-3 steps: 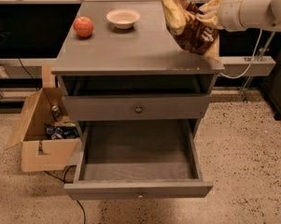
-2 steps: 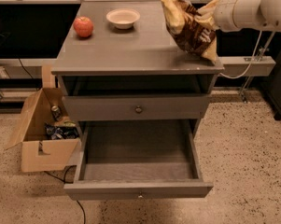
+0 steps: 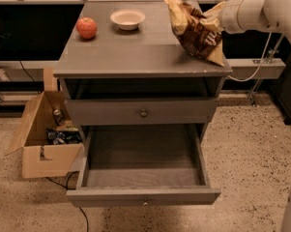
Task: Pick brown chip bag from middle drawer and place on counter
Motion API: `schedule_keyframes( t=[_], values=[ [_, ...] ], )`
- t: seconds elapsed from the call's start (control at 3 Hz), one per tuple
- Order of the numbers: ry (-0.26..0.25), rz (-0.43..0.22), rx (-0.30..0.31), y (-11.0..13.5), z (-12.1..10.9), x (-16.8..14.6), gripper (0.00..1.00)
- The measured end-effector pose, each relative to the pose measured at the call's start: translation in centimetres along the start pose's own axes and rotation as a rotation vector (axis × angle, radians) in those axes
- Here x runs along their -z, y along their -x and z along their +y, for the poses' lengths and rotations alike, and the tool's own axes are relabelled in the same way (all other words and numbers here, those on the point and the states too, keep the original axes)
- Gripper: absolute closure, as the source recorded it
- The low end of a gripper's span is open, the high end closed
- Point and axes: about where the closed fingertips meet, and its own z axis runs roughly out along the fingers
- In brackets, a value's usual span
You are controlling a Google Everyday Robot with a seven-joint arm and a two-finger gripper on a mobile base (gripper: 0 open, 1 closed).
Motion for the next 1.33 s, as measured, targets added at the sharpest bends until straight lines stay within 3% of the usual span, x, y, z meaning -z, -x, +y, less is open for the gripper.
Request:
schedule_keyframes(
  t=[0.33,0.67,1.0,1.33],
  values=[
    [0.0,0.0,0.0,0.0,0.0,0.0,0.14],
    [0.004,-0.014,-0.017,0.1,0.0,0.2,0.0],
    [-0.033,-0.083,-0.055,1.4,-1.6,3.5,0.0],
    [-0.123,-0.156,-0.078,2.3,-3.8,8.7,0.0]
  ],
)
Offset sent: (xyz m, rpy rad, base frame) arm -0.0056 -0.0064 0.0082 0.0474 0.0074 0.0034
